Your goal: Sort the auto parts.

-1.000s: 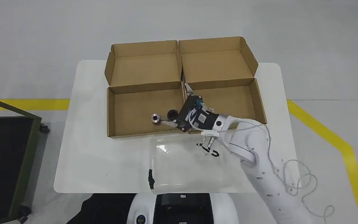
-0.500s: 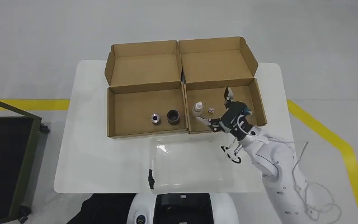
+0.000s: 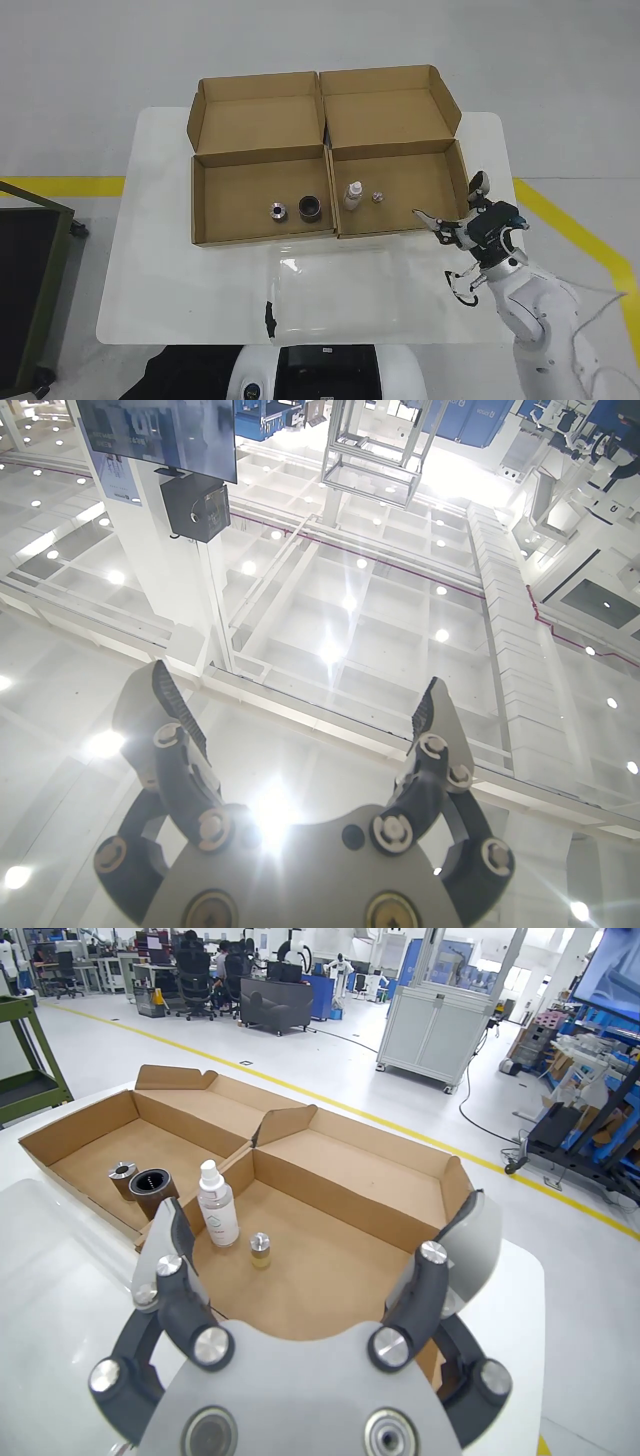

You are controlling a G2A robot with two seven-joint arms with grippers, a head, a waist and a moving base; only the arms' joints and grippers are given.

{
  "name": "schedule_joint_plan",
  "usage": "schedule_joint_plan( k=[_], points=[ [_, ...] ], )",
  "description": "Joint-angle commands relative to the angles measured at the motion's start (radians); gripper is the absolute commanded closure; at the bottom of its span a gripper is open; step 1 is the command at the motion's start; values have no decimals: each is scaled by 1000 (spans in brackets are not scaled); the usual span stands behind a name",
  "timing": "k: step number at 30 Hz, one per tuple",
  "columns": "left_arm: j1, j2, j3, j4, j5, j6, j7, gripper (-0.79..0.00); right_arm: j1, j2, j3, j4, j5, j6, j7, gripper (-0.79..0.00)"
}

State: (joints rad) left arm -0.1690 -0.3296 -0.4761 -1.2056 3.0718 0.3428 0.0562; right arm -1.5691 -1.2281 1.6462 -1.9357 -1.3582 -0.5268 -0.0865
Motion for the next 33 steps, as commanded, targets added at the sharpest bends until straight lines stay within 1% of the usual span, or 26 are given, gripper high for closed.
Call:
schedule_joint_plan(
  k=[1, 7, 13, 33],
  points=[
    [0, 0, 0, 0, 0, 0, 0, -785, -21, 3, 30, -6, 2, 1, -19, -785],
    [0, 0, 0, 0, 0, 0, 0, -785, -72, 10, 100, -18, 22, -8, -48, -785],
    [0, 0, 0, 0, 0, 0, 0, -785, -109, 14, 149, -55, 33, 12, -60, -785],
    [0, 0, 0, 0, 0, 0, 0, -784, -111, 15, 151, -56, 36, 10, -59, -785]
  ],
)
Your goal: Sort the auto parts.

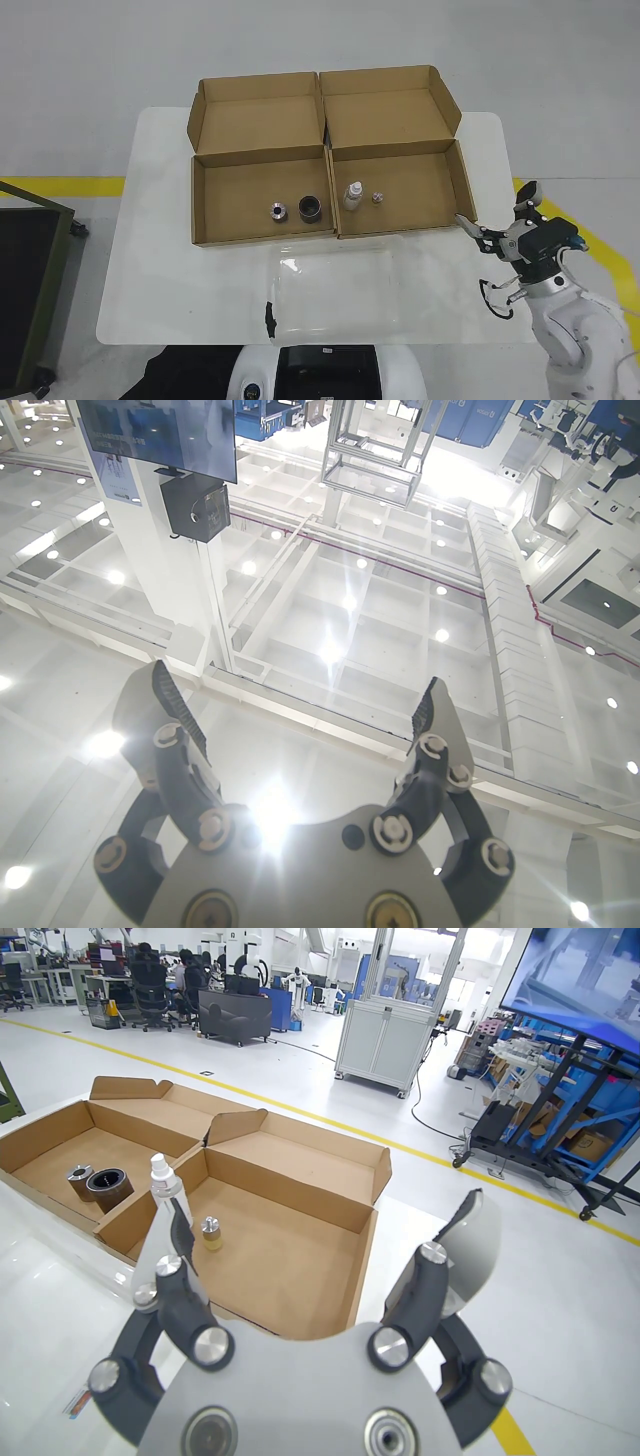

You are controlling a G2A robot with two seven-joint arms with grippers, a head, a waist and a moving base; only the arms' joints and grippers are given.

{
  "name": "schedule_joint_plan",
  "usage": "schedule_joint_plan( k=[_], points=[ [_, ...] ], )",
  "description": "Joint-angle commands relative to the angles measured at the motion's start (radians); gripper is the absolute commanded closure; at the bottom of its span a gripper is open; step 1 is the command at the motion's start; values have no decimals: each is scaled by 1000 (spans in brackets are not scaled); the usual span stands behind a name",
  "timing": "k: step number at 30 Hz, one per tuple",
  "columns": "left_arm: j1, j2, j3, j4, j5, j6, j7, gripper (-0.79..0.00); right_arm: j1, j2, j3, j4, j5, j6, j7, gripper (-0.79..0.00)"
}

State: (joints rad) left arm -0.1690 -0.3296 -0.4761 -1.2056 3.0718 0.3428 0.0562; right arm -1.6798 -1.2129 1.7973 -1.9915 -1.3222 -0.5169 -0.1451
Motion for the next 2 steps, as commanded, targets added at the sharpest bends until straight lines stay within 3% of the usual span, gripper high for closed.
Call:
schedule_joint_plan(
  k=[1, 2],
  points=[
    [0, 0, 0, 0, 0, 0, 0, -785, 0, 0, 0, 0, 0, 0, 0, -785],
    [0, 0, 0, 0, 0, 0, 0, -784, 0, 0, 0, 0, 0, 0, 0, -785]
  ],
)
